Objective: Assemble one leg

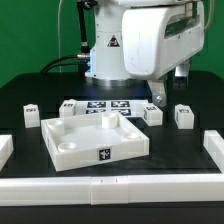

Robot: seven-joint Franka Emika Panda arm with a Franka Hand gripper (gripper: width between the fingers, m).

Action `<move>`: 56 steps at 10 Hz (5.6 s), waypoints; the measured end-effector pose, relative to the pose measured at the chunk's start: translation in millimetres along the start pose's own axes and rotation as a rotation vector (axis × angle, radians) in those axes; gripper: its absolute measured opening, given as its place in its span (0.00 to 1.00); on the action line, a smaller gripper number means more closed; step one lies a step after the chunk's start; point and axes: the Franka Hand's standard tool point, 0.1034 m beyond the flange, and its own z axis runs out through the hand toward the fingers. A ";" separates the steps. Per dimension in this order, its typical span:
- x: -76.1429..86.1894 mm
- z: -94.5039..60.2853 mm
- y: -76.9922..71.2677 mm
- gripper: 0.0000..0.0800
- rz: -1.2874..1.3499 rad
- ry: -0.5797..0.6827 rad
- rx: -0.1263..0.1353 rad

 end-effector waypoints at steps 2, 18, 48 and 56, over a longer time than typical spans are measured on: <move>-0.2 0.6 -0.1 0.81 -0.007 0.017 0.012; -39.8 15.6 -16.6 0.81 -0.407 -0.077 -0.030; -225.3 108.1 -102.2 0.28 -0.685 -0.043 0.231; -221.7 107.8 -101.8 0.10 -0.663 -0.046 0.224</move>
Offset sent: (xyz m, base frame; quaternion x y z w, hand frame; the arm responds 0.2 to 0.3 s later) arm 0.0000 0.0000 0.0000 0.0000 0.0000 0.0000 1.0000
